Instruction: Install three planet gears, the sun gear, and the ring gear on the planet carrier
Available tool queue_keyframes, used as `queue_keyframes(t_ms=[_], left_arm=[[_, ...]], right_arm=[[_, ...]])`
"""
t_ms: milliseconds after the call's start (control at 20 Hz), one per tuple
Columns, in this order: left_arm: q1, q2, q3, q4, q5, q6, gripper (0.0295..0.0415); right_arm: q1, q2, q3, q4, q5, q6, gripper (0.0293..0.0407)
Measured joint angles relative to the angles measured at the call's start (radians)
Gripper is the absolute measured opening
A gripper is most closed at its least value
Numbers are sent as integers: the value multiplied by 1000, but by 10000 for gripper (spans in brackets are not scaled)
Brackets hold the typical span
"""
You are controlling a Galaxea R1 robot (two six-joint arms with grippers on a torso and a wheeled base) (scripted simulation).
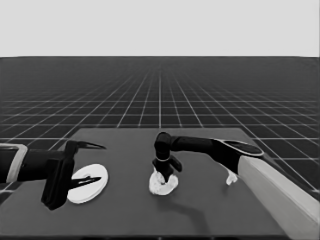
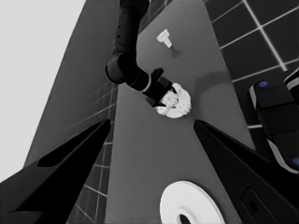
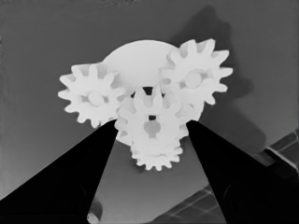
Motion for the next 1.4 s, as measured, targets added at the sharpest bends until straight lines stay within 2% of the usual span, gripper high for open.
queue_keyframes(t_ms=[500,600,650,700,1000,1050,1100,1150,1250,1400], left_arm=[[0,0,0,0,0,0,385],[0,0,0,0,0,0,385],[0,0,0,0,0,0,385],[0,0,0,0,0,0,385],[0,0,0,0,0,0,385],[0,0,0,0,0,0,385],[0,0,0,0,0,0,385],[0,0,0,0,0,0,385],[0,0,0,0,0,0,385],[0,0,0,0,0,0,385]], right_arm=[[0,0,0,0,0,105,309],[-2,0,0,0,0,115,369],[-3,-1,0,0,0,117,380],[-3,-1,-1,0,0,118,383],[-3,-1,-1,0,0,120,385],[46,-9,37,44,-25,-274,393],[84,-12,54,72,-35,-521,391],[106,-13,62,90,-37,-669,388],[126,-15,68,108,-37,-808,385],[133,-16,69,116,-36,-868,385]])
